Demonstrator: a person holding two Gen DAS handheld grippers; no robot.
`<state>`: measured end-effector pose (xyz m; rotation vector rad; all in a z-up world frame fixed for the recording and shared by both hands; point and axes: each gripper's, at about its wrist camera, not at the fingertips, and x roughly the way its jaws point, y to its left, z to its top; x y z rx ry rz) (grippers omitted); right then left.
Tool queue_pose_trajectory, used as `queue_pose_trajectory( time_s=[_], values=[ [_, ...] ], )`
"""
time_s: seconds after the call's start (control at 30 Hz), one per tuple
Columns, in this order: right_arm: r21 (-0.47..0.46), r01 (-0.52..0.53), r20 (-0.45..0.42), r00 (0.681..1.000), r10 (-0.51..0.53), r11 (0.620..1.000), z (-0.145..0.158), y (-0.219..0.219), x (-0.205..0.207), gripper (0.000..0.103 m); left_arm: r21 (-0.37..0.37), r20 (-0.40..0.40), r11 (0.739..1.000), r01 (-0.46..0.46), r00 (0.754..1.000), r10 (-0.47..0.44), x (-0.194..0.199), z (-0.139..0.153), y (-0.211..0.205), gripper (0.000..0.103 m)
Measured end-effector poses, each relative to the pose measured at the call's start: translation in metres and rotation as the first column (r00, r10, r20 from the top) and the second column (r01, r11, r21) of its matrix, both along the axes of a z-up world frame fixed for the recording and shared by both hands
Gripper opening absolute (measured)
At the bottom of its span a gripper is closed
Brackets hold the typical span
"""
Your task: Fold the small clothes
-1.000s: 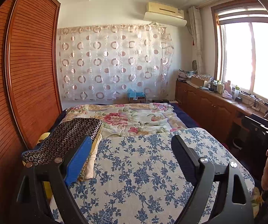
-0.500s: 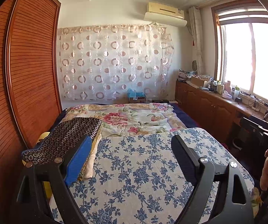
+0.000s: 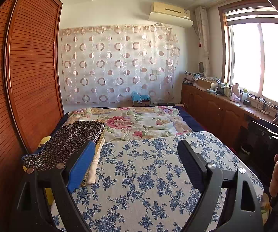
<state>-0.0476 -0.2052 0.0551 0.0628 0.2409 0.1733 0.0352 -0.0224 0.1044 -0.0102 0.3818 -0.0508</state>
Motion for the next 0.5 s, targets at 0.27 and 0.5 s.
queue_pose_trajectory(
  time_s=[0.27, 0.5],
  values=[
    [-0.002, -0.006, 0.001, 1.0, 0.006, 1.0, -0.0005, -0.0041, -0.0003, 0.084, -0.001, 0.0, 1.0, 0.002, 1.0, -0.002, -0.0006, 0.0001, 0.0003, 0.088],
    [-0.002, -0.005, 0.002, 1.0, 0.005, 1.0, -0.0002, -0.0065, -0.0004, 0.084, -0.001, 0.001, 1.0, 0.002, 1.0, -0.002, -0.0019, 0.0004, -0.0007, 0.088]
  ],
)
